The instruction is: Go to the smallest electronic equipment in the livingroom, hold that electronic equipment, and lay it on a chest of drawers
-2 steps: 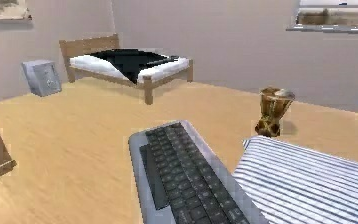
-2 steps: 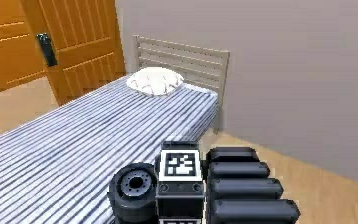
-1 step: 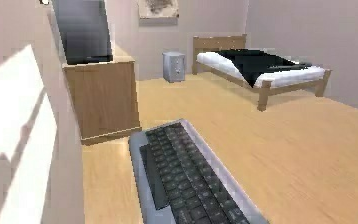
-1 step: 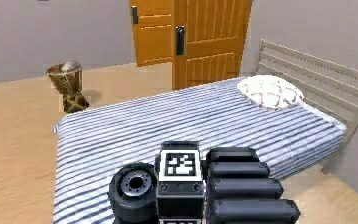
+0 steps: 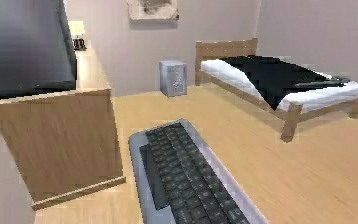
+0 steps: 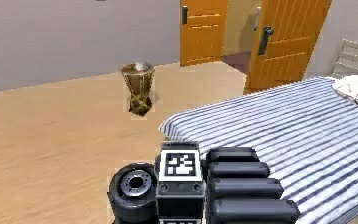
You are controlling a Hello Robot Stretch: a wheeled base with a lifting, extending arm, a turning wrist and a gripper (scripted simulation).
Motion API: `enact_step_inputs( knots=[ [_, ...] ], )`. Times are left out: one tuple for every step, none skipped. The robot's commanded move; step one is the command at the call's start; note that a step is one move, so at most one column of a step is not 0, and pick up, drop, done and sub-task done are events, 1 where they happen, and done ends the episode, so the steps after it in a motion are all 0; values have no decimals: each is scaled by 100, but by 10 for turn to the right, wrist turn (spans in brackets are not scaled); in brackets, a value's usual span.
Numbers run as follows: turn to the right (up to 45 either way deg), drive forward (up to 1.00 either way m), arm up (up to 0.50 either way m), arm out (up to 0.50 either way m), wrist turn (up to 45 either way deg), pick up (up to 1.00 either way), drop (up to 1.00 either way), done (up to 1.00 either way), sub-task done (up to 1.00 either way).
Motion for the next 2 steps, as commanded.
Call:
enact_step_inputs(
  knots=[
    [450, 0, 0, 0, 0, 0, 0, 0, 0],
    [270, 0, 0, 0, 0, 0, 0, 0, 0]
  ],
)
